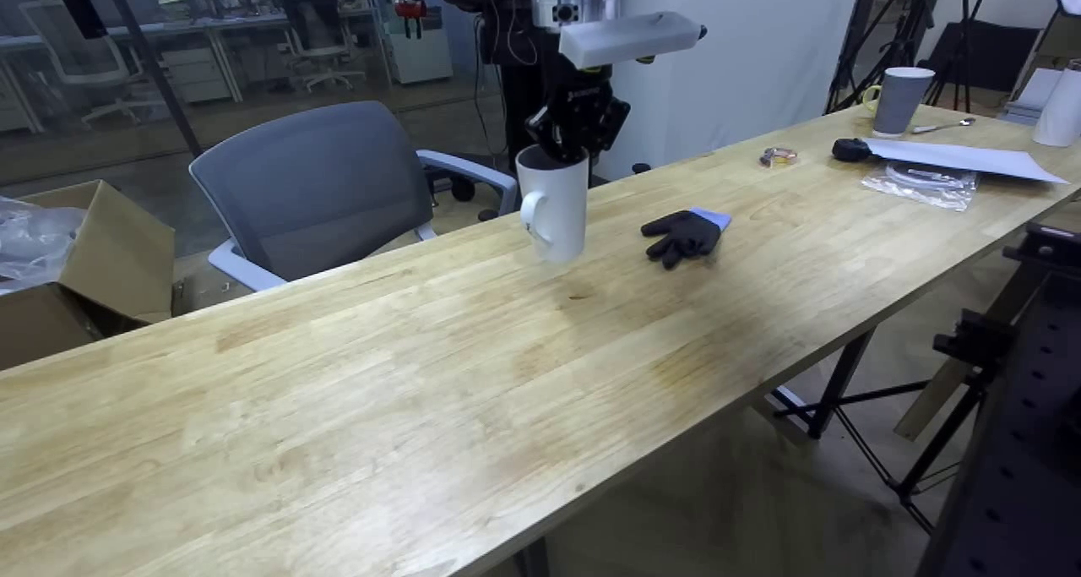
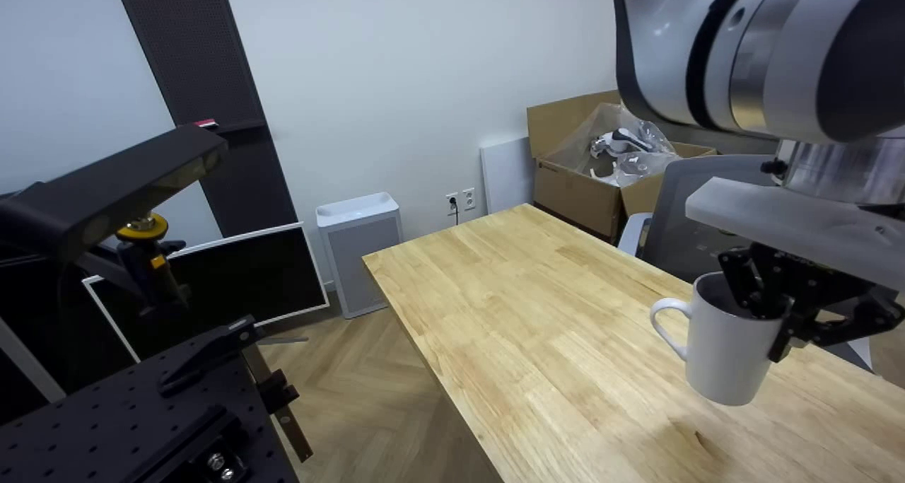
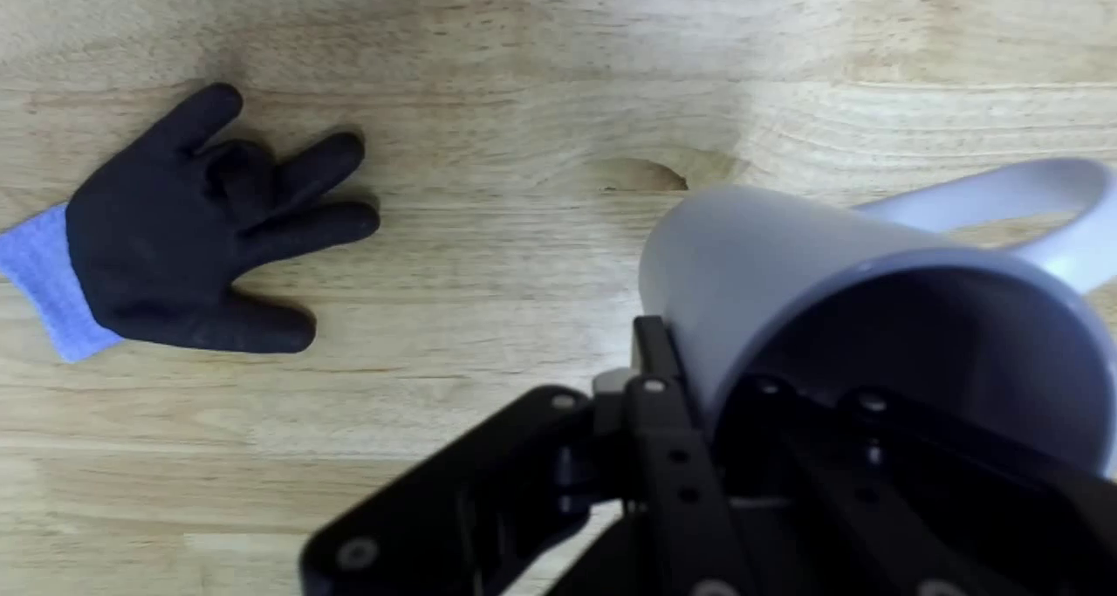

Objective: Move the cup forward

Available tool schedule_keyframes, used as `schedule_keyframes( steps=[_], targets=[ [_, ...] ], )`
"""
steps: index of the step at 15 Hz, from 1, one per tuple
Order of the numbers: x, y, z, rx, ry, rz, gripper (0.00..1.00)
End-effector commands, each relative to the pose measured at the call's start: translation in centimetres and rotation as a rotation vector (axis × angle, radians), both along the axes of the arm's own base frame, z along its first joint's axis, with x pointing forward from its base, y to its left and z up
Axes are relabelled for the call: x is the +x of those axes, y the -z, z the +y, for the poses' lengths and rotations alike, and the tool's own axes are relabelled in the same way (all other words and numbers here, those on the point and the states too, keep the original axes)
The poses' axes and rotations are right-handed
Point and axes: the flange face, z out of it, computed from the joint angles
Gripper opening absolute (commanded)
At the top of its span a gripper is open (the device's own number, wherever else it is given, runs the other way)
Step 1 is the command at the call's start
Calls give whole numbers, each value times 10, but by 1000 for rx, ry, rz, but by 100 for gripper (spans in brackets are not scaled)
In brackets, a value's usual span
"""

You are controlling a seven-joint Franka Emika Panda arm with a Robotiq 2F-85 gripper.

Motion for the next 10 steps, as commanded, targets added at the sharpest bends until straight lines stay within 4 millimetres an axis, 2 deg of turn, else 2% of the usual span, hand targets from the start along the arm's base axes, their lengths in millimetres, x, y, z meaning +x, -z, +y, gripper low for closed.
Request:
schedule_keyframes(
  steps=[1,5,10],
  targets=[
    [30,1,-4,3,23,4,2],
    [48,13,-7,-1,22,2,2],
    [66,29,-32,-11,25,-25,2]
  ],
)
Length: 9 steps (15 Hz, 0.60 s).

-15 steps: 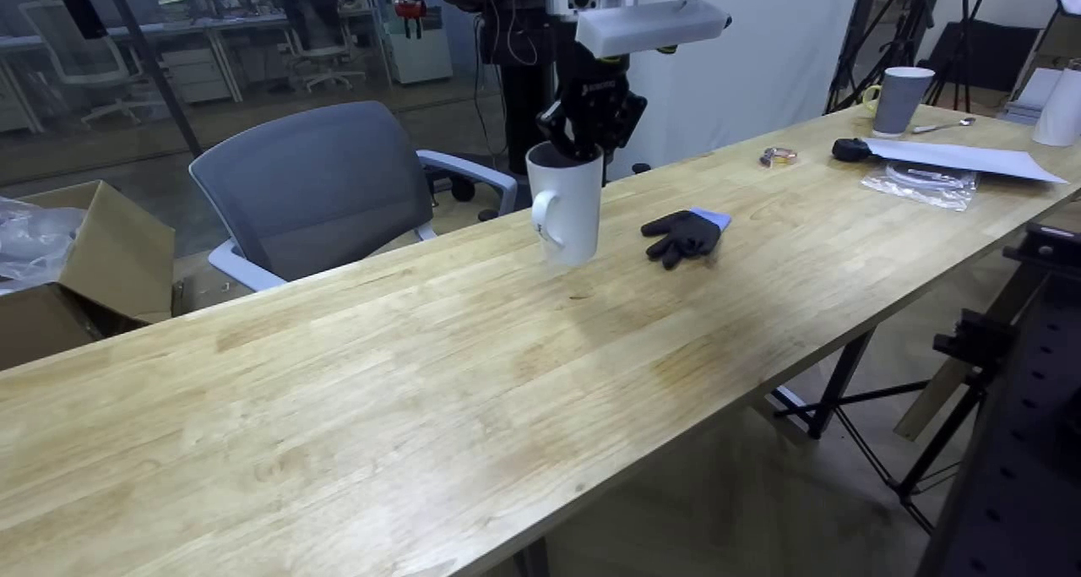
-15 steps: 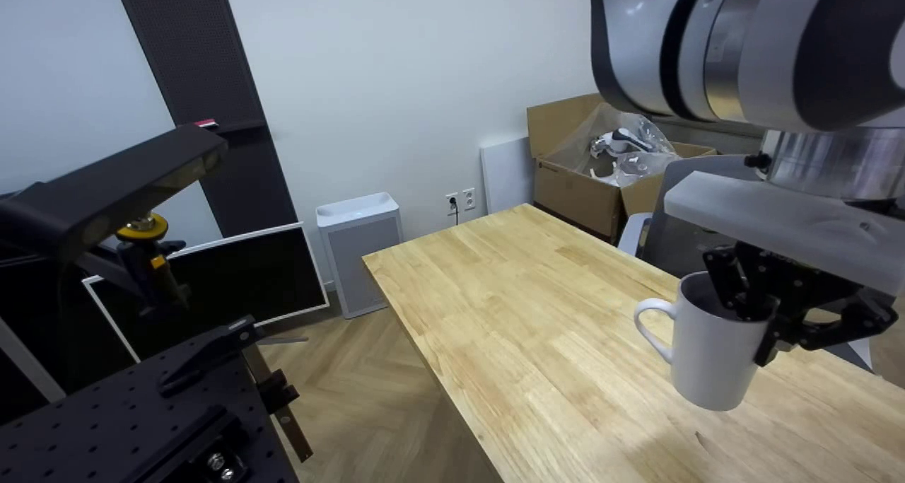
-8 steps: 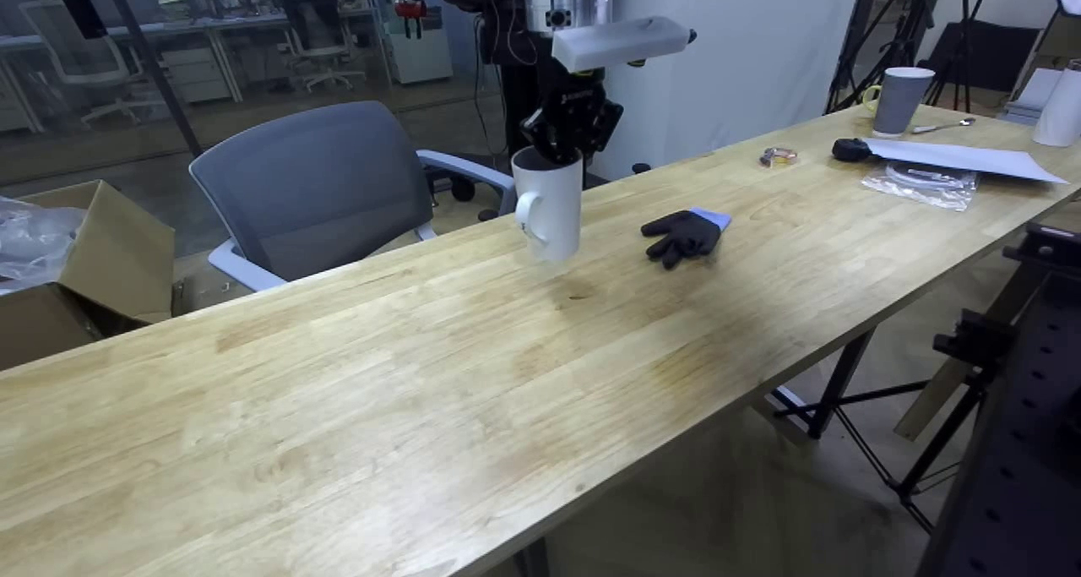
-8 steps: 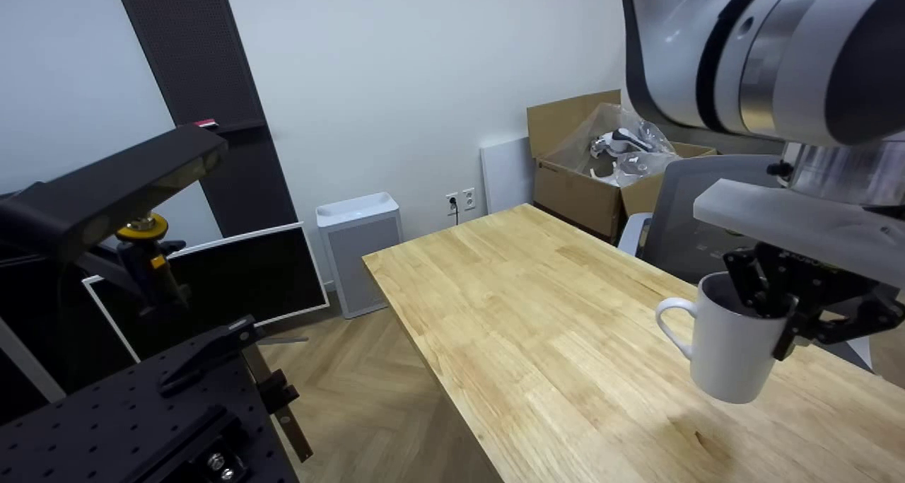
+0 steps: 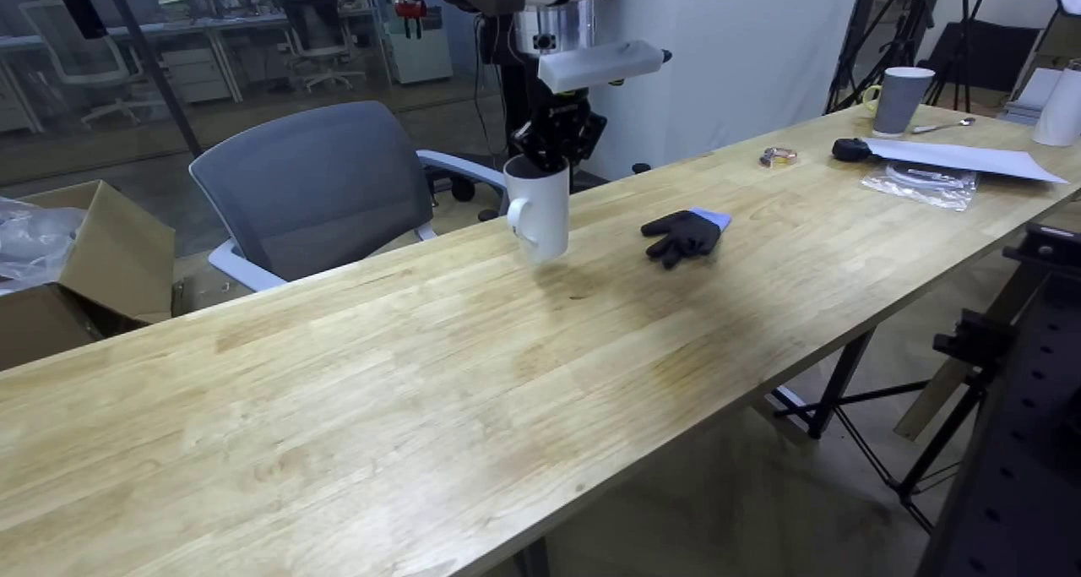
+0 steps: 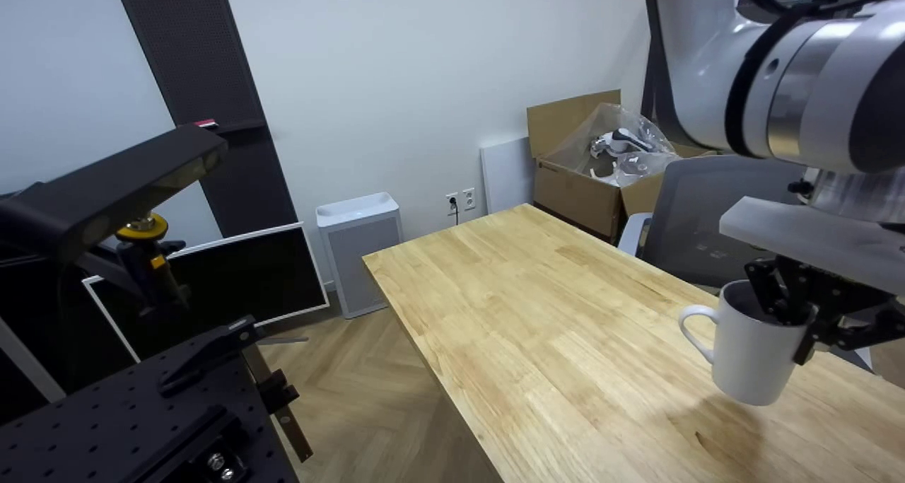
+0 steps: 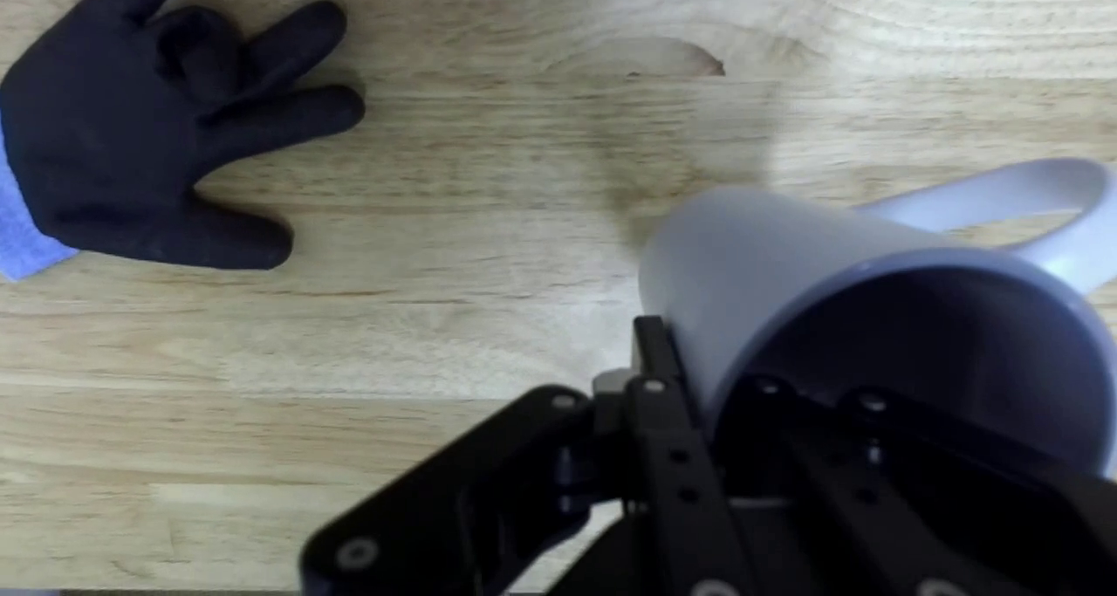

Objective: Move the cup forward

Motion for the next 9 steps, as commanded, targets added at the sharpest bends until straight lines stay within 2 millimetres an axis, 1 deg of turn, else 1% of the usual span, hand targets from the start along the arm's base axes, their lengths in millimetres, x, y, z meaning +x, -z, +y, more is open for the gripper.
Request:
schedule_keyframes(
  steps=[1,5,9],
  targets=[
    [20,4,-20,-2,29,-18,2],
    [20,19,-35,6,49,-18,2],
    [15,36,-37,5,54,-2,2]
  ],
)
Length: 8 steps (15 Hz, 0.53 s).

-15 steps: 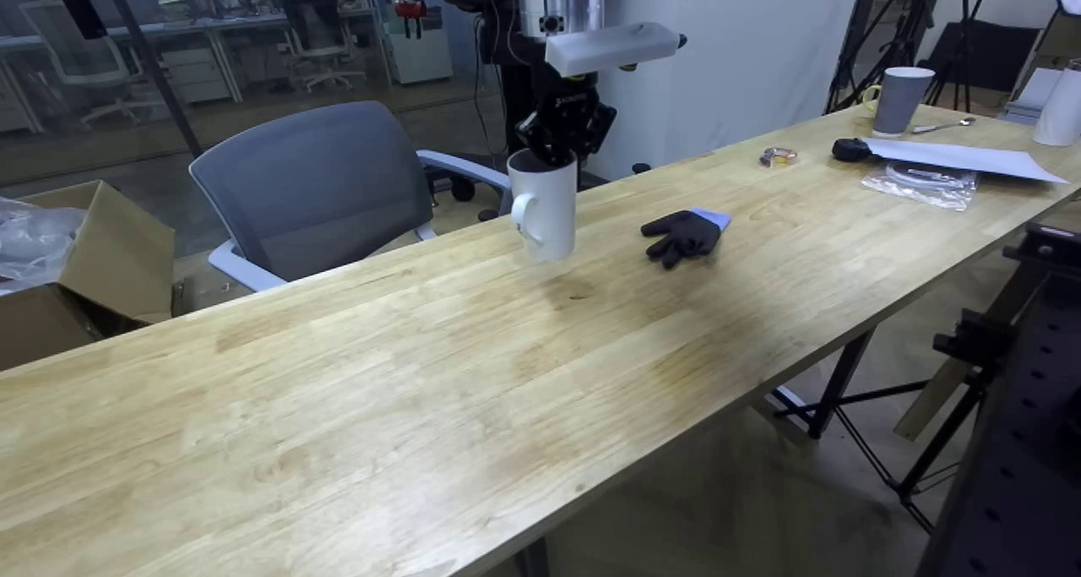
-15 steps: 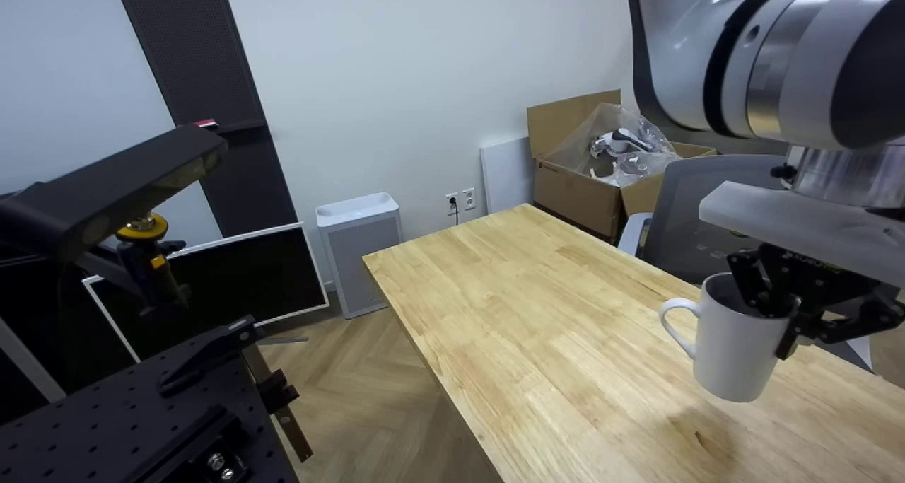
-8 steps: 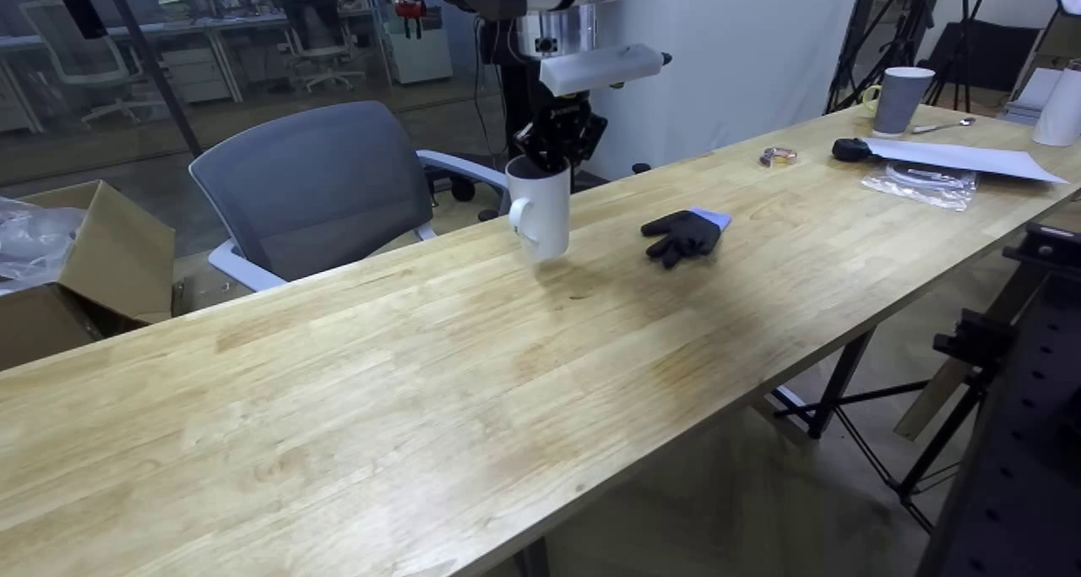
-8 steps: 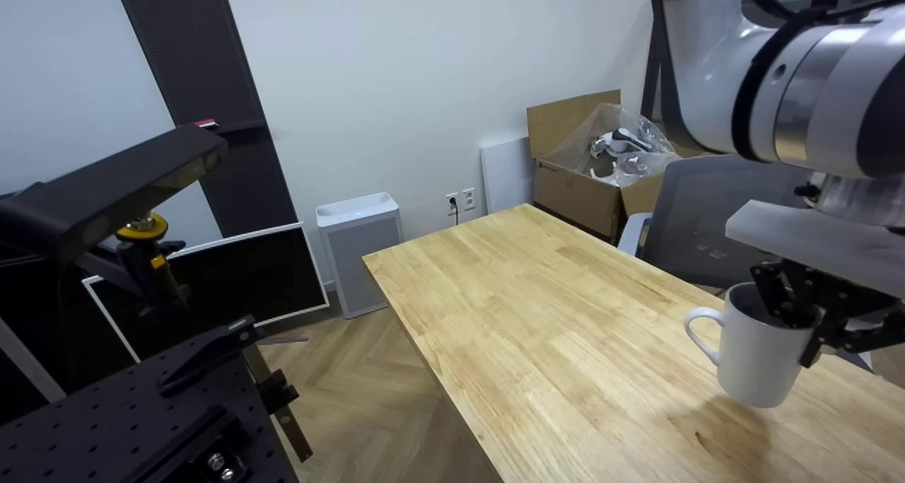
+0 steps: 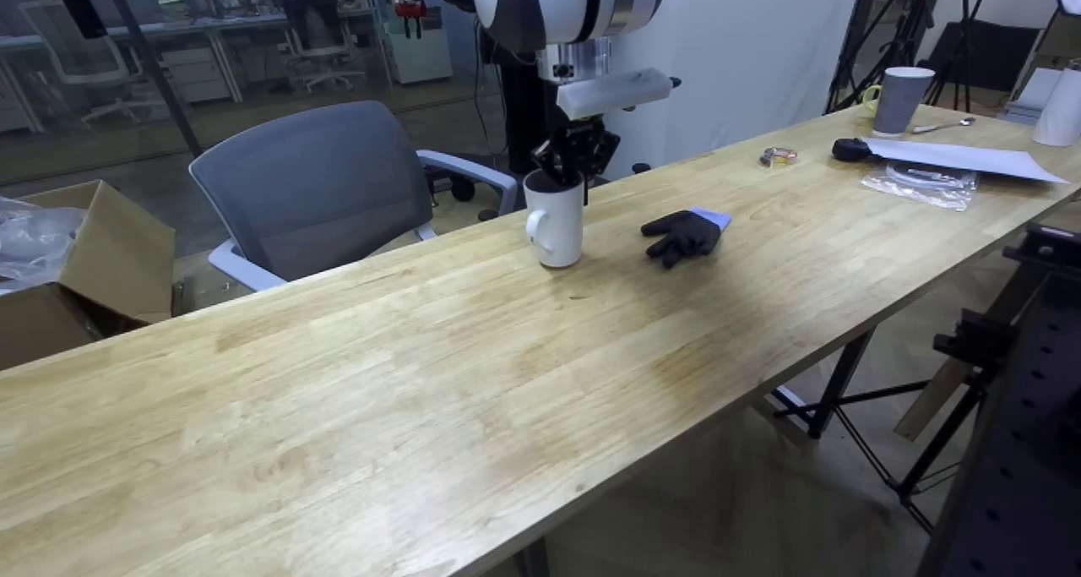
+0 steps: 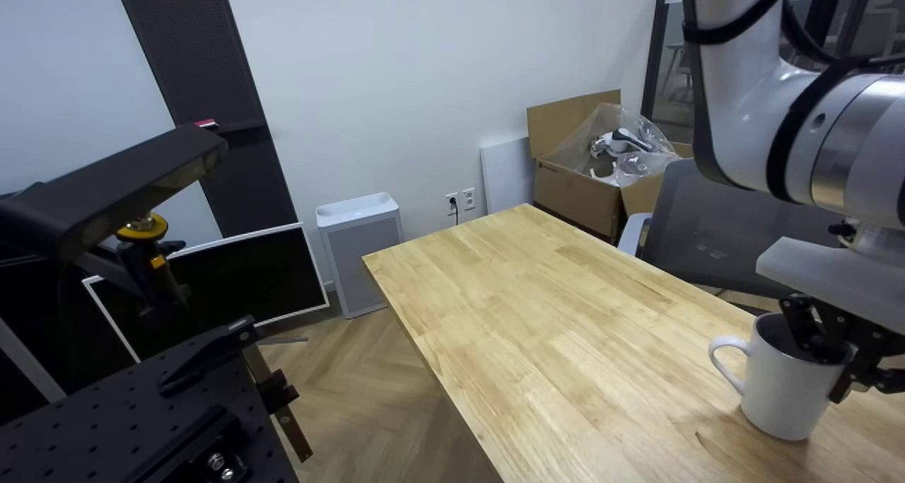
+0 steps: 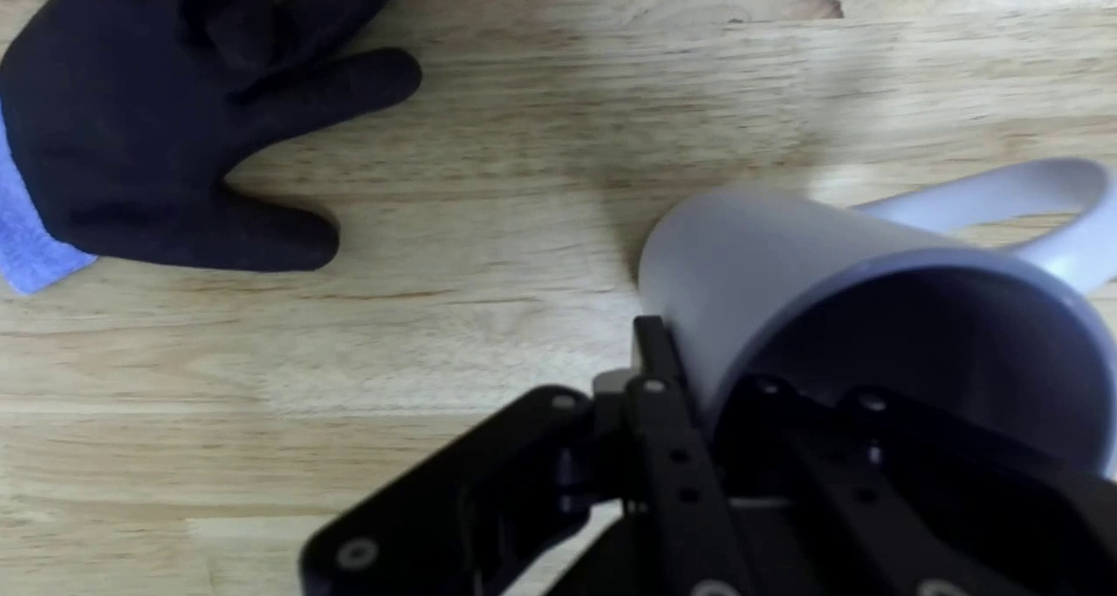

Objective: Move the cup forward

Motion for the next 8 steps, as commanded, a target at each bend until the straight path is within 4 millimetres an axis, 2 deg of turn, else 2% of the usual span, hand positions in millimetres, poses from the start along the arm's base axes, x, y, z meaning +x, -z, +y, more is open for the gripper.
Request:
schedule_keyframes(
  steps=[1,3,4,6,8],
  targets=[
    [7,4,0,9,11,2,2],
    [6,5,1,9,11,6,2],
    [5,5,2,8,12,9,34],
    [4,6,4,1,11,16,40],
    [4,4,7,-8,14,24,54]
  ],
)
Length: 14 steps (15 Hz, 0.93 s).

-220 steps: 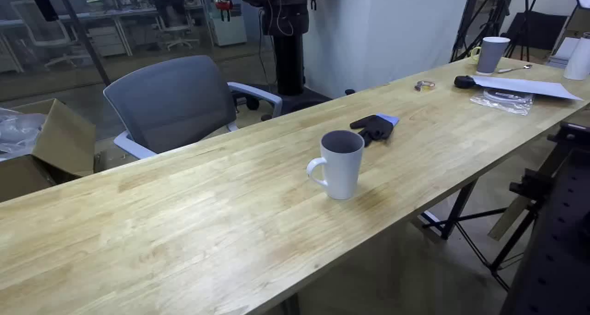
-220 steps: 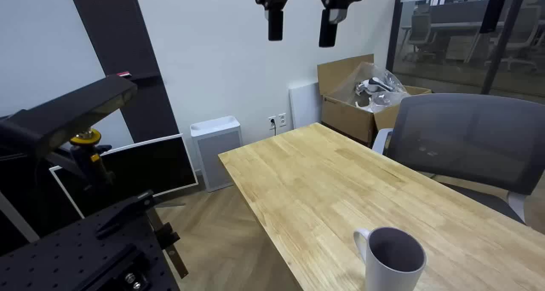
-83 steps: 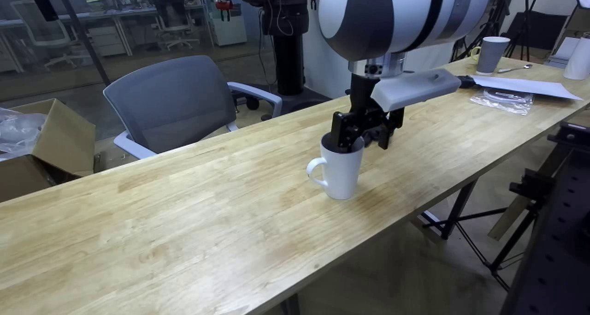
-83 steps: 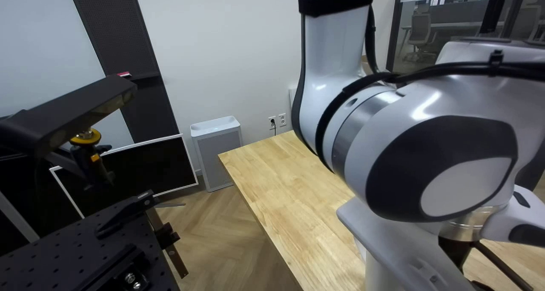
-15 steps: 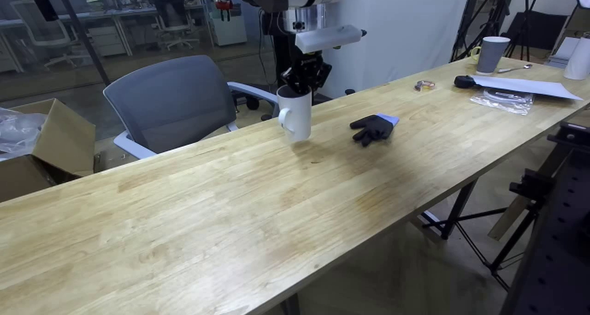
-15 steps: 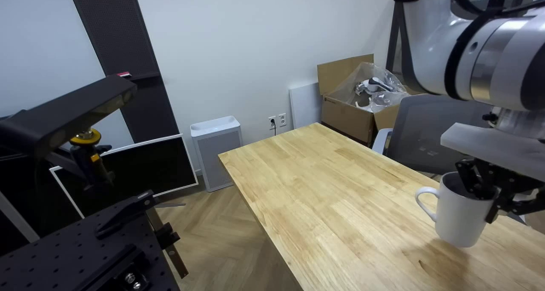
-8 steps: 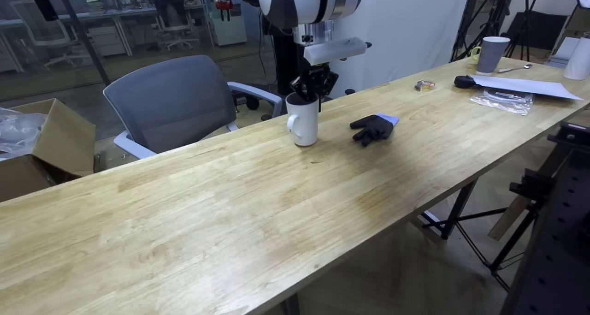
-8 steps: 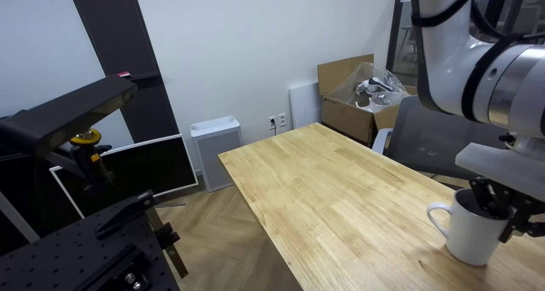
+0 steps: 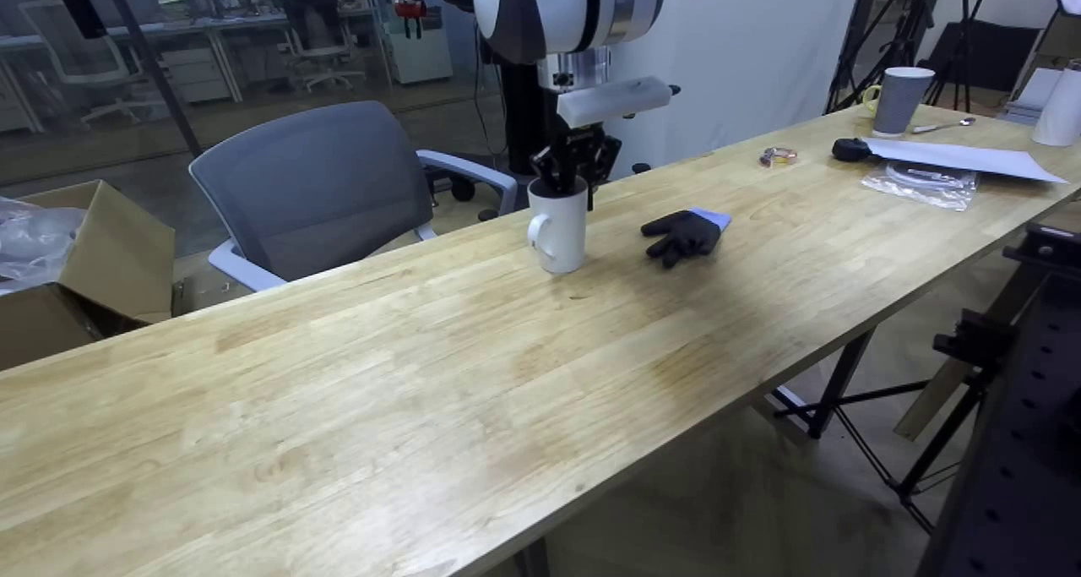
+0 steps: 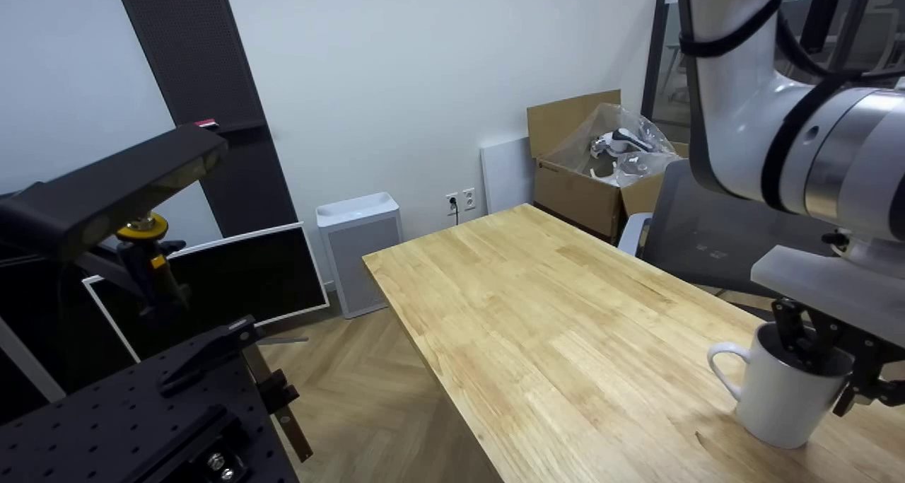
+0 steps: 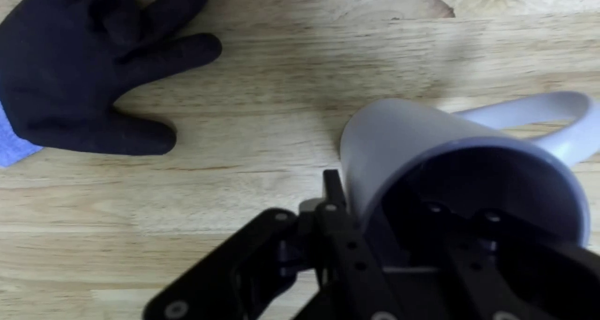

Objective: Move the cup forward

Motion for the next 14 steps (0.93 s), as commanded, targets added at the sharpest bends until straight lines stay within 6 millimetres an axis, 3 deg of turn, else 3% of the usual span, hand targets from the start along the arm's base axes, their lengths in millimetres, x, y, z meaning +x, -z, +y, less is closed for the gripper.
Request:
schedule_keyframes(
  steps=[1,7,14],
  targets=[
    [5,-7,7,-18,19,20,60],
    [5,-47,28,-27,4,46,100],
    [5,-120,47,-42,-52,34,100]
  ],
)
